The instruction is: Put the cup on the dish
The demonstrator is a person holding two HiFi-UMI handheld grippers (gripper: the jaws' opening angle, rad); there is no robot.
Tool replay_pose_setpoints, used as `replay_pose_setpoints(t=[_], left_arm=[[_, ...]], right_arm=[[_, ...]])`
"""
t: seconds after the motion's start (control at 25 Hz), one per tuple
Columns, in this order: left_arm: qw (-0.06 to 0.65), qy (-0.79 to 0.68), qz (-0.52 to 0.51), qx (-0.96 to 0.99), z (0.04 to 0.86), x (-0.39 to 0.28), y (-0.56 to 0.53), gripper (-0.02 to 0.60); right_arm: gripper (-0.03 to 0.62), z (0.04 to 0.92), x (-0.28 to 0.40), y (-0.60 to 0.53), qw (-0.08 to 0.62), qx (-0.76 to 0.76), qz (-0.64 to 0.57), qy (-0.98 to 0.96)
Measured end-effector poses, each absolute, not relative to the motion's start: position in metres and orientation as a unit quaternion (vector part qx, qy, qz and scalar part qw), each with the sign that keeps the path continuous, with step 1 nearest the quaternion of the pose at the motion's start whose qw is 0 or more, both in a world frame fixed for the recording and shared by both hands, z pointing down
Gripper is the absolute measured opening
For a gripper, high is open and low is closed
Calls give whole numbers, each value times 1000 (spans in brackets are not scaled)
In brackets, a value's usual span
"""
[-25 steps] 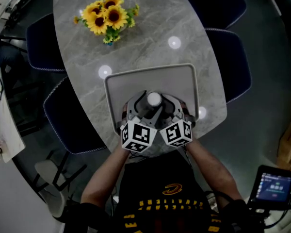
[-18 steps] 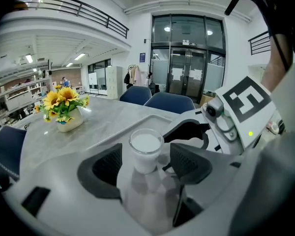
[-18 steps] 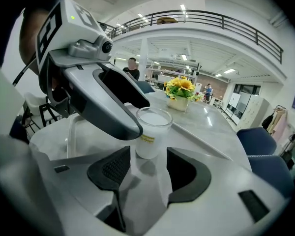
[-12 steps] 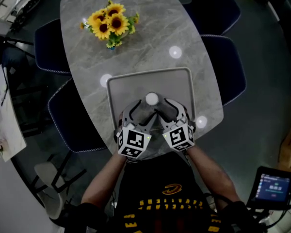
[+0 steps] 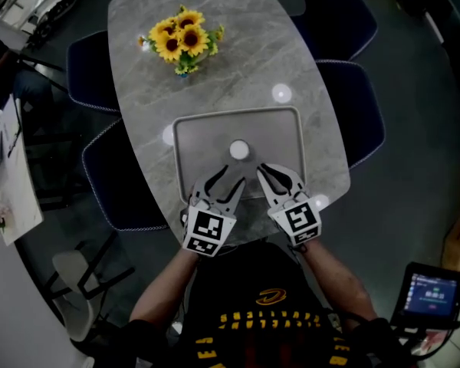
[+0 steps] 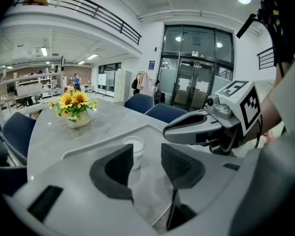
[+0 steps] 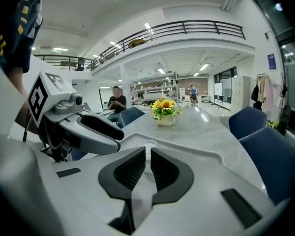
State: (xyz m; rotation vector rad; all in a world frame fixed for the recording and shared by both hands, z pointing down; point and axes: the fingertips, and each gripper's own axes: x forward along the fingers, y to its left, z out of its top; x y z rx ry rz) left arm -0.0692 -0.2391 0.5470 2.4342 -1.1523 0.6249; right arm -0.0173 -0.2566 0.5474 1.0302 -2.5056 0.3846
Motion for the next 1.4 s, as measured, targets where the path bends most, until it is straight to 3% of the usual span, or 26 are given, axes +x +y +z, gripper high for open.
replay_pose_setpoints(t=[0.2,0.32,1.4], left_arm=[[215,-414,172,867,523,-62,-219,45],[211,-431,156,863,507,-59,-211,15],[179,-493,77,848,395,-27,-130,2]], right_arm=[[33,522,-12,-240,166,372,171,-897],[7,507,-9,-229,145,371,182,-899],[8,393,22,-154,48,369,102,-923]])
